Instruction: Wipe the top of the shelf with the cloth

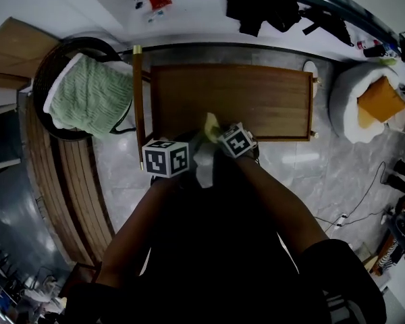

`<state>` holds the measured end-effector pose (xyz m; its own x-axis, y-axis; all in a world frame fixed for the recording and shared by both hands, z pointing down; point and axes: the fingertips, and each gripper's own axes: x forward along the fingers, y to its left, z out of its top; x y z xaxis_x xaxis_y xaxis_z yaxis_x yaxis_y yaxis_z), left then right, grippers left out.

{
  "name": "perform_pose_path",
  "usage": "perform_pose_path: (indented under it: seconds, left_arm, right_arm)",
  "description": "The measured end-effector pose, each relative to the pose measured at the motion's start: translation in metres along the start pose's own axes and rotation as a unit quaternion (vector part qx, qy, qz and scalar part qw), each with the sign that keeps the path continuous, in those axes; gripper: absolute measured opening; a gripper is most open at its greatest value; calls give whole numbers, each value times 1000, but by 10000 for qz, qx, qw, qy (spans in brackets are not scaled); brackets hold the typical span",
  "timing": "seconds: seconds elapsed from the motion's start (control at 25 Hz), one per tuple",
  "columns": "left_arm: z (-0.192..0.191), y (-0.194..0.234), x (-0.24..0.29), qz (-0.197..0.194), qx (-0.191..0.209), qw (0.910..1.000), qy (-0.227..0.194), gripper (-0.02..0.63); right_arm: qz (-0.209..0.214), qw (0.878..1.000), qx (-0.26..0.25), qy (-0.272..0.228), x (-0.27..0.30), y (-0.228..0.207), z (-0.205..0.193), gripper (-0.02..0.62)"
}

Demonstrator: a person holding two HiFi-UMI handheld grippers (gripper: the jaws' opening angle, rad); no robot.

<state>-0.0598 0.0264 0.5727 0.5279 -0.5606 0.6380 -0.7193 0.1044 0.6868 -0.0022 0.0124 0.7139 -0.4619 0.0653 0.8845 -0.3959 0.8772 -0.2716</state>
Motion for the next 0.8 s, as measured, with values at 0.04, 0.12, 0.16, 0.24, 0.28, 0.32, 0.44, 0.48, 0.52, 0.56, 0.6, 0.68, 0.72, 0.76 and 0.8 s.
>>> perform_pose_path:
  seconds: [0.04,0.12,0.16,0.24,0.28,0.32,0.44,0.48,0.52,0.56,0.6,0.68,0.72,0.76,0.8]
  left_arm:
    - [-2,-6,9,-10,46,10000,62,12]
    - [-6,-17,27,-31,138,9997,185,12]
    - [-8,-23,35,-53,171,9995,243,12]
    - [-11,-37,51,-115,243,9990,346,12]
    - [-13,-44,59,-151,288,9987,392,12]
    - [-14,-52,66,-189,336,9983,434,12]
    - [-18,-77,89,-310,481,9969,543,12]
    - [-19,-84,96,-344,524,9964,578,12]
    - [-20,-91,103,-371,560,9959,611,12]
    - [-22,-97,109,-394,590,9954,641,12]
    - [-23,-103,114,-415,617,9950,668,12]
    - [-25,-115,125,-452,676,9941,711,12]
    - [-25,-121,129,-467,706,9938,726,12]
    - [-25,-126,133,-476,736,9934,735,12]
    - [-24,-130,136,-479,763,9932,737,12]
  right_arm:
    - [-50,9999,91,41,-6,-10,-12,46]
    - [-170,9995,283,7,-20,-31,-31,46]
    - [-248,9990,376,-39,-27,-42,-38,46]
    - [-410,9975,568,-90,-43,-63,-55,46]
    - [-502,9965,659,-110,-51,-73,-64,46]
    - [-608,9953,734,-142,-59,-85,-73,46]
    - [-953,9910,917,-218,-84,-122,-100,46]
    - [-1082,9890,987,-227,-92,-135,-110,46]
    - [-1202,9867,1074,-232,-100,-147,-119,46]
    - [-1295,9842,1179,-248,-108,-157,-128,46]
    - [-1378,9817,1282,-278,-115,-166,-135,46]
    - [-1580,9766,1424,-312,-131,-184,-150,46]
    - [-1716,9737,1471,-305,-139,-194,-157,46]
    - [-1878,9700,1517,-289,-148,-205,-164,46]
    - [-2038,9658,1583,-268,-156,-215,-171,46]
